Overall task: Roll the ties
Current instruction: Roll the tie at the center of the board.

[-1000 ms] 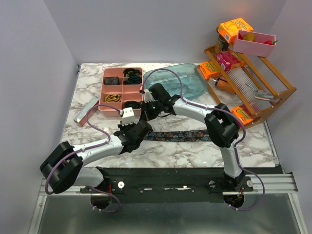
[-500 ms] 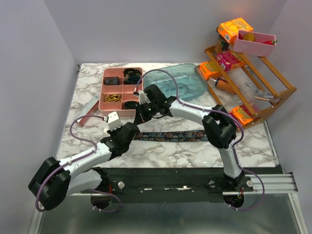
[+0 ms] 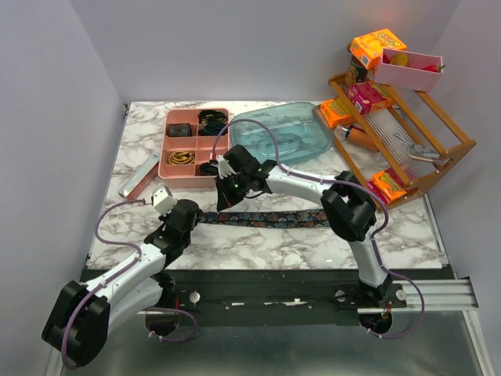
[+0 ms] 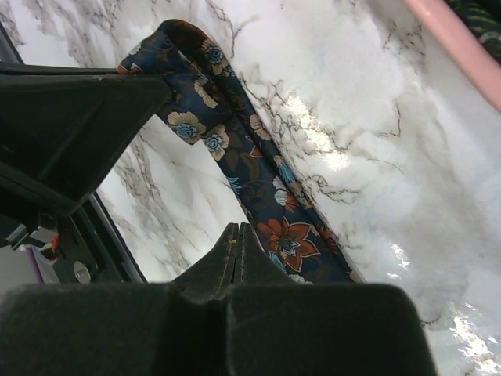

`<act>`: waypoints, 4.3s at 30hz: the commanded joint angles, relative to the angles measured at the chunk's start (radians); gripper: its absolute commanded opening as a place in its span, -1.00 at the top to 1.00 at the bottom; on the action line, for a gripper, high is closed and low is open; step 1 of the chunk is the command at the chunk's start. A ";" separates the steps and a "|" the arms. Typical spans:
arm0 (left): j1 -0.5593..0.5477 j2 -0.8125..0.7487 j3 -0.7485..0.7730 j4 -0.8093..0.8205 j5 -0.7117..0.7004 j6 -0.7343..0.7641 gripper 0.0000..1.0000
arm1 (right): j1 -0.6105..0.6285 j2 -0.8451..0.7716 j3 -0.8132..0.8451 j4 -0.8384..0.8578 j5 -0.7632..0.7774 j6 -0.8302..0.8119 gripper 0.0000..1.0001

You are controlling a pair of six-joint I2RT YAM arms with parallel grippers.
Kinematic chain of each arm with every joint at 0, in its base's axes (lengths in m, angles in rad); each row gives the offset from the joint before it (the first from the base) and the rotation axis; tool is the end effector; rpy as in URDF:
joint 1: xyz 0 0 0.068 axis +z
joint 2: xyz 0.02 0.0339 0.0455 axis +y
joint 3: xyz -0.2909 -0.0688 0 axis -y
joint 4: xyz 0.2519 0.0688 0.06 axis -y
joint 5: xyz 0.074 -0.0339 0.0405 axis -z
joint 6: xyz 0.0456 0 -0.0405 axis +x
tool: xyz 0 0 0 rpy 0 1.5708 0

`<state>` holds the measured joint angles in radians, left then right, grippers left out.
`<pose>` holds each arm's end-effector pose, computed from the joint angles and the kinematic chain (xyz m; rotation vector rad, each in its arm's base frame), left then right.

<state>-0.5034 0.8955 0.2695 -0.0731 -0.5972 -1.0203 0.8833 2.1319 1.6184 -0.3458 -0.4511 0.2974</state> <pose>0.1551 -0.0561 0.1697 -0.8346 1.9696 -0.2091 0.3012 0.3981 0.2012 -0.9640 2.4277 1.0344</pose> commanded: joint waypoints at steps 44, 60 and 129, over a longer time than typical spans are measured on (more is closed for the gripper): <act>0.008 0.117 0.094 0.068 0.120 0.120 1.00 | 0.005 0.033 -0.120 -0.265 0.397 -0.030 0.99; 0.008 0.175 0.033 0.297 0.220 0.118 0.96 | -0.052 -0.036 -0.308 -0.332 0.433 -0.029 0.99; 0.008 0.336 0.085 0.349 0.189 0.062 -0.36 | -0.035 0.232 0.336 -0.167 0.141 -0.124 0.99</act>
<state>-0.4980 1.2720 0.3256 0.3637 -0.3405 -0.9699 0.8413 2.3287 1.8885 -0.5045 -0.3550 0.1799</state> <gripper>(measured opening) 0.660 0.009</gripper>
